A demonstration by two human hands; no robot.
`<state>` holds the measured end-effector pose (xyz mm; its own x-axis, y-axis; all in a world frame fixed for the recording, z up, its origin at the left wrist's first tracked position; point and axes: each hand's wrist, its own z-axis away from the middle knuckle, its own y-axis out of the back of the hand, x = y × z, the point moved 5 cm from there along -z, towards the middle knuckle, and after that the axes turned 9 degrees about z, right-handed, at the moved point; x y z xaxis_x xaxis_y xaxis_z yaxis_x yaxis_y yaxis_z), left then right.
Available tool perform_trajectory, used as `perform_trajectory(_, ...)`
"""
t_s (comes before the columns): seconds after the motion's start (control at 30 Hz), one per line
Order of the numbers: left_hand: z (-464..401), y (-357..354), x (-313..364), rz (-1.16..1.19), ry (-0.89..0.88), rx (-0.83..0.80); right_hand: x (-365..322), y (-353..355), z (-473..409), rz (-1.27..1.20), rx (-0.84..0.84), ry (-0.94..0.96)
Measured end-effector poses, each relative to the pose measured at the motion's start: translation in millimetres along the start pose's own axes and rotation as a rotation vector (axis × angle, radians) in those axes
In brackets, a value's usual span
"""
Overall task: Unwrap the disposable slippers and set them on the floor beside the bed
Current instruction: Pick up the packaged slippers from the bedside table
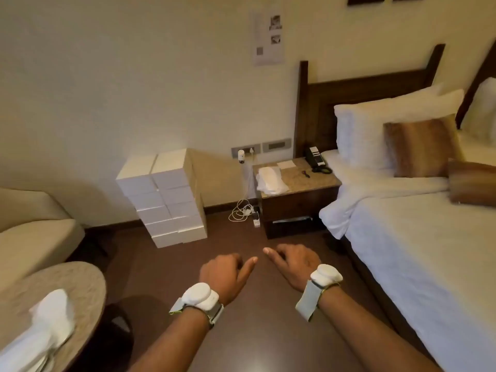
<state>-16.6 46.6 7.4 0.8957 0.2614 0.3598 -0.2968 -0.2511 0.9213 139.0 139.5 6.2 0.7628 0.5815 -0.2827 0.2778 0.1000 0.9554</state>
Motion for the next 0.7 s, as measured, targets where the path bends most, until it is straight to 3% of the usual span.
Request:
perform_trajectory(0.27,-74.7,-20.0,-52.1,-0.01,-0.1,-0.043,-5.2,-36.6,-66.0,0.013,0.033,-0.069)
perform_trajectory(0.7,-192.3,-116.8,-53.3,-0.106,-0.087,-0.386,77.7,-91.9,-177.9,0.028,-0.142,-0.104)
